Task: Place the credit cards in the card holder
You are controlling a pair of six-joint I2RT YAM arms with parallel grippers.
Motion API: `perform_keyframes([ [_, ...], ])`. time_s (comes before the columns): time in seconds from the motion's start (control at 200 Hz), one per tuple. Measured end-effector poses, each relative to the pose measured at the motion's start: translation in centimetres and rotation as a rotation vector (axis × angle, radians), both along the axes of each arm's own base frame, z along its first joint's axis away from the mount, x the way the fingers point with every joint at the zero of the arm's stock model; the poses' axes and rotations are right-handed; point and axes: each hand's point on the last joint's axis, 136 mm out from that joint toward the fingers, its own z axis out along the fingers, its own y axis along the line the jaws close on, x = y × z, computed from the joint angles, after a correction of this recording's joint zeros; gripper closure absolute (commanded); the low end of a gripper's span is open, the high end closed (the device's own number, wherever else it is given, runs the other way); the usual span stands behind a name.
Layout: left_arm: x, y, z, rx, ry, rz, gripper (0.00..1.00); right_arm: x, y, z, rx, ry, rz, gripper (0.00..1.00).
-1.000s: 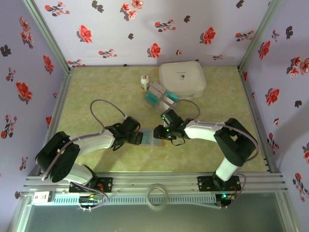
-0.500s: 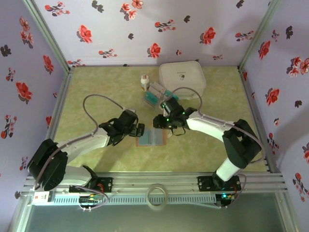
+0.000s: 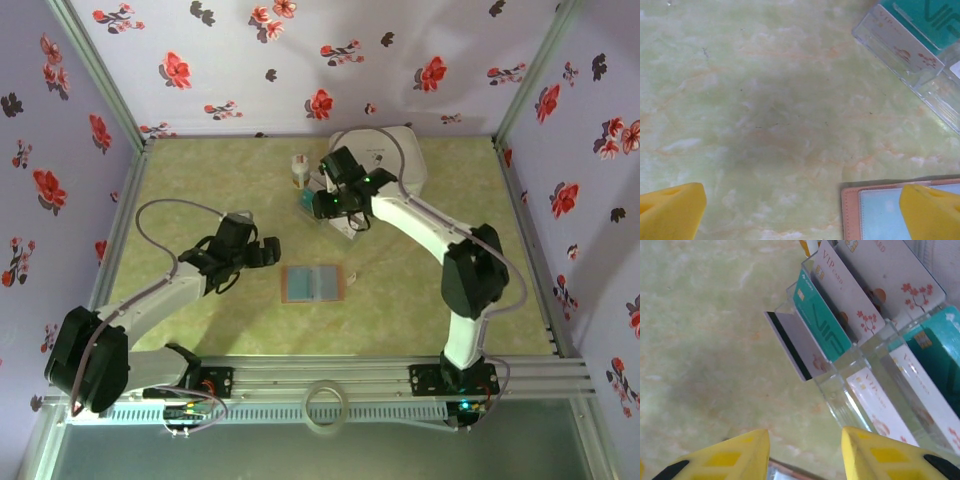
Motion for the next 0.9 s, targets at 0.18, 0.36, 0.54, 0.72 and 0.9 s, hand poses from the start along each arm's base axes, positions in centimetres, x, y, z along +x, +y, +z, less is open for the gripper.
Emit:
perform_keyframes([
  [0.18, -0.4, 0.6, -1.1, -0.021, 0.036, 0.011, 0.00, 1.5, 1.2, -1.5, -0.063, 0.022, 0.043, 0.58],
  [0.36, -0.5, 1.2, -1.8, -0.047, 0.059, 0.039, 0.00, 2.4, 2.7, -2.2, -0.089, 0.021, 0.090, 0.58],
  [0.54, -0.3, 1.4, -1.8, -0.066, 0.061, 0.051, 0.00, 2.9, 3.8, -3.5, -0.140, 0.015, 0.127, 0.58],
  [0.72, -0.3, 1.4, -1.8, -0.078, 0.065, 0.058, 0.00, 3.6, 4.9, -4.1, -0.146, 0.009, 0.148, 0.58],
  [0.9, -0.6, 1.5, -2.4, -0.081, 0.076, 0.063, 0.00, 4.2, 6.0, -5.0, -0.150, 0.004, 0.167, 0.58],
])
